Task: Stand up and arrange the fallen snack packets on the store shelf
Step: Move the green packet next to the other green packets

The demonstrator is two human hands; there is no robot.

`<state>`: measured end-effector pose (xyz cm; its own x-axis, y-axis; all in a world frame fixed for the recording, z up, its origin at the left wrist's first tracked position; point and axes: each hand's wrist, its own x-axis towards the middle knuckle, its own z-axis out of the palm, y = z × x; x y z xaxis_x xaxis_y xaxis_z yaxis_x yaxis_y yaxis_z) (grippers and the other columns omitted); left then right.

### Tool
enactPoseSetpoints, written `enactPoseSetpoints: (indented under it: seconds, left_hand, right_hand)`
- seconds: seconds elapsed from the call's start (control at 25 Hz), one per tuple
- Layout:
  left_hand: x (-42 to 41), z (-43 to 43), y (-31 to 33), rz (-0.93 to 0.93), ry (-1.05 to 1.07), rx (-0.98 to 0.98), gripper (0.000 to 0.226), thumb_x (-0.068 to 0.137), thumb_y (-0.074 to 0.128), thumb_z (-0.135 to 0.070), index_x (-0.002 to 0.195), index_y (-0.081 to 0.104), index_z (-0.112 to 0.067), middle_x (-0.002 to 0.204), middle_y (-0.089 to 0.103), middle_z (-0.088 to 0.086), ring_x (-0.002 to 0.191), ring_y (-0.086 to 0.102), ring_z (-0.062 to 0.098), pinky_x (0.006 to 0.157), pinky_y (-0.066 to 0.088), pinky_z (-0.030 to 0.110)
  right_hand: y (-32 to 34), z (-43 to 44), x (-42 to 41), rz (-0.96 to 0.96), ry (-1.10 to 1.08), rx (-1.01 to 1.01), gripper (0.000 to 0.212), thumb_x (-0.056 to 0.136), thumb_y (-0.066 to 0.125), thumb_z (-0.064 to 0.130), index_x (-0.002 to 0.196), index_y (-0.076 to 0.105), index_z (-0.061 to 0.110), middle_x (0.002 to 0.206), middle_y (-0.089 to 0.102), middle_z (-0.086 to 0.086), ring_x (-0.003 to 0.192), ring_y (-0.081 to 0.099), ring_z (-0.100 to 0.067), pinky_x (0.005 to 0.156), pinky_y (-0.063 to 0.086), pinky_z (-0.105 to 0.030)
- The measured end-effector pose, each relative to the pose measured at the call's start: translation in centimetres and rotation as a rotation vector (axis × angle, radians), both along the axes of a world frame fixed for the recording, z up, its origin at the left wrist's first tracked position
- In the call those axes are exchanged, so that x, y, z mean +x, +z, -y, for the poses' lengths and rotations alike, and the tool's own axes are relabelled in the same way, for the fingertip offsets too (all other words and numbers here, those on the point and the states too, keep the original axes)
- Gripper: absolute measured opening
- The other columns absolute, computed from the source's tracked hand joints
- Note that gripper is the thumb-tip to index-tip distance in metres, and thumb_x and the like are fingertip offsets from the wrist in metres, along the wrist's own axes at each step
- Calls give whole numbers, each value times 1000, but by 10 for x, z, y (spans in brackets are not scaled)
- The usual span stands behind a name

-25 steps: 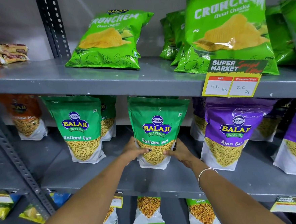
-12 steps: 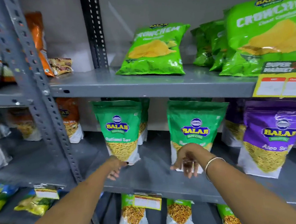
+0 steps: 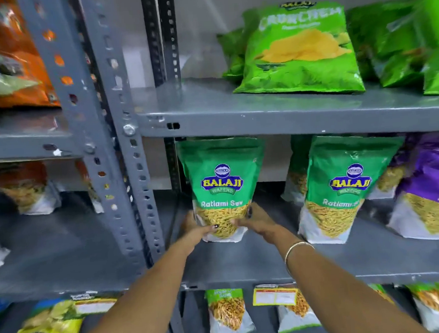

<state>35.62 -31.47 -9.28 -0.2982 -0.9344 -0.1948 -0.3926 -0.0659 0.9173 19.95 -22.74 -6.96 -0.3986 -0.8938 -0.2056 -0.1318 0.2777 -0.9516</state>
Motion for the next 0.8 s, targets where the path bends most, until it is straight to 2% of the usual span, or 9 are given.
enactPoseSetpoints:
  seconds: [0.04,0.12,0.24,0.36,0.48,0.52,0.6,0.72,0.8]
  left_hand:
    - [-1,2,-3,-3,15,-11,52,67,76,6,106,46,-10,125,59,18,119,56,31,93,49,33]
    - [3,2,-5,28,7,-30,53,63,81,-2,104,49,-9,123,62,18,114,60,34,97,50,44]
    - [9,-8,0,106,-31,-49,61,63,83,-10,114,52,-4,122,64,14,111,61,31,95,50,40]
    - [17,-26,7,155,-69,-52,65,61,85,-16,117,53,-5,124,65,14,112,61,30,97,50,40]
    - [26,-46,11,182,-100,-81,64,61,84,-16,118,56,-4,124,65,13,113,61,27,93,47,32]
    - [28,-52,12,180,-104,-84,63,63,83,-15,119,56,-4,125,65,14,114,61,27,92,46,31]
    - [32,-59,15,209,-116,-97,62,65,82,-15,120,54,-4,128,63,14,117,59,27,94,45,31]
    - [35,-67,17,261,-142,-118,64,66,82,-18,122,54,-6,131,61,13,120,57,27,99,45,32]
    - [37,-71,19,281,-150,-129,66,65,82,-20,123,55,-6,132,60,12,120,57,27,101,45,33]
  right_hand:
    - [-4,3,-1,15,-11,-16,65,72,74,-1,129,43,-2,132,56,-17,109,54,-21,77,50,-20]
    - [-8,2,1,18,-58,-21,66,68,79,5,126,48,2,128,59,-12,114,55,-25,92,49,-31]
    - [-9,-13,7,-13,-84,-27,63,70,77,7,127,50,3,122,59,-8,113,54,-23,96,41,-32]
    - [-6,-31,10,-54,-60,-16,62,71,77,10,127,51,4,131,59,-13,118,55,-27,101,41,-34]
    - [-6,-48,12,-91,-33,-10,62,71,78,12,127,52,4,132,58,-16,123,54,-31,106,42,-41]
    - [-5,-52,14,-98,-26,-8,62,71,77,11,127,51,4,132,58,-16,122,54,-31,102,45,-39]
    - [-4,-59,18,-114,-18,-2,61,72,77,11,127,51,4,131,59,-15,117,56,-30,83,49,-30]
    - [-2,-68,24,-135,-12,11,63,72,77,14,128,49,4,132,58,-14,119,55,-29,74,46,-21]
    - [2,-73,27,-150,-7,30,63,74,76,14,130,48,4,133,57,-14,109,54,-23,57,44,-9]
